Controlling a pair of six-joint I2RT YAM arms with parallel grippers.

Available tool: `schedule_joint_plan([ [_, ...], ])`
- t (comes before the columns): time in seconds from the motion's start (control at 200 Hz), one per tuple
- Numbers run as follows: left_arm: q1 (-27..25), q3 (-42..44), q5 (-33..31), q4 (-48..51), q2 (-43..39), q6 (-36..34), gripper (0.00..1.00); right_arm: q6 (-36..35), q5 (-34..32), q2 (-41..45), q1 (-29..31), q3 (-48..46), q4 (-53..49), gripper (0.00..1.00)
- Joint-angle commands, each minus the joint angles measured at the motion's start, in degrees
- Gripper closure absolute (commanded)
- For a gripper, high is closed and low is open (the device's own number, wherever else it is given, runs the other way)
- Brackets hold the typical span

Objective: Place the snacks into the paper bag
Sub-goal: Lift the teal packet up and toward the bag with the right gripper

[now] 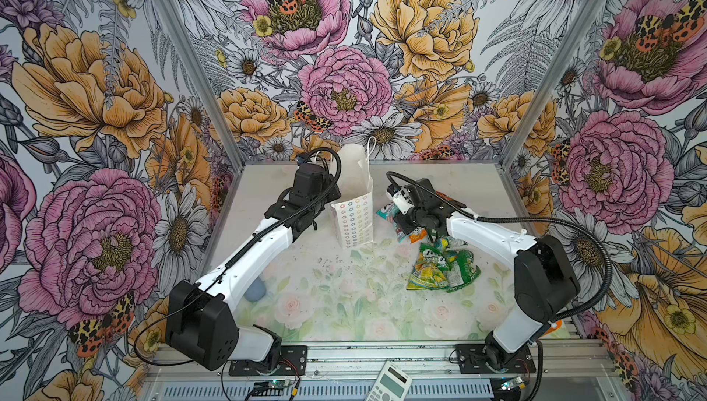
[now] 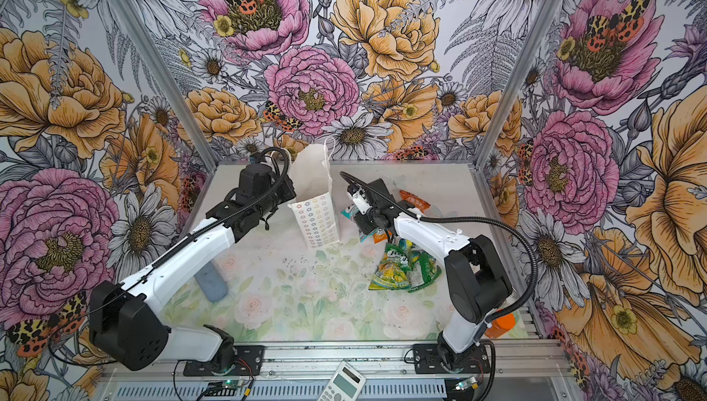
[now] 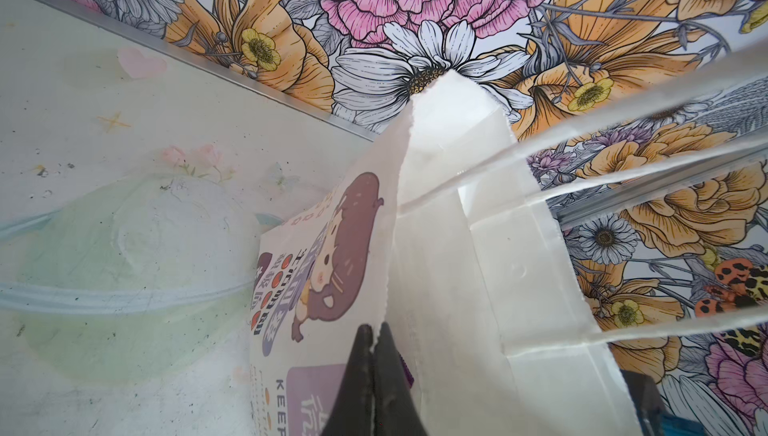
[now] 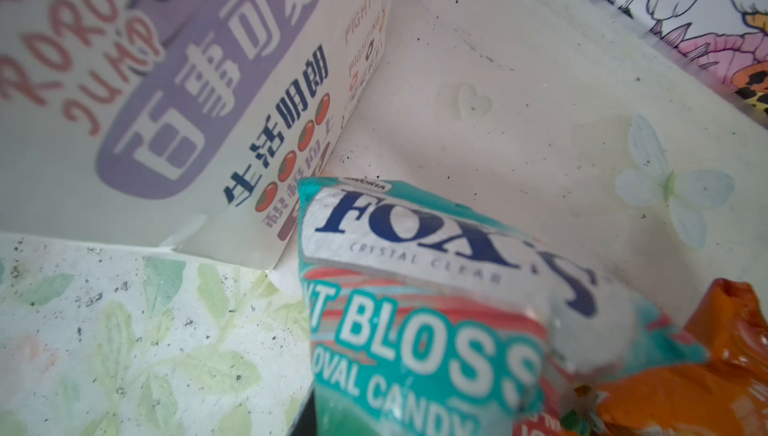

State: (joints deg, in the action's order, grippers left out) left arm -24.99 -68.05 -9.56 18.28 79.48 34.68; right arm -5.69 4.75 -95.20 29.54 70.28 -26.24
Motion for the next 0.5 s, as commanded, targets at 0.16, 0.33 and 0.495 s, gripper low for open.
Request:
schedule_joint_plan([
  [0.16,0.34,0.99,1.21,-0.86,-1.17,1.36,1.00,-0.72,0.39,8.83,-0.62,4.09,-2.84,0.89],
  [0.33,0.36,0.90,1.33,-1.12,-1.09,1.46,1.00,-0.35,1.02,13.05,-0.71,6.44,-3.38,0.93],
  [0.495,0.35,0.96,1.39,-1.32,-1.17,1.54,1.00,1.53,3.65,16.45,-0.80,10.48,-3.31,0.96],
])
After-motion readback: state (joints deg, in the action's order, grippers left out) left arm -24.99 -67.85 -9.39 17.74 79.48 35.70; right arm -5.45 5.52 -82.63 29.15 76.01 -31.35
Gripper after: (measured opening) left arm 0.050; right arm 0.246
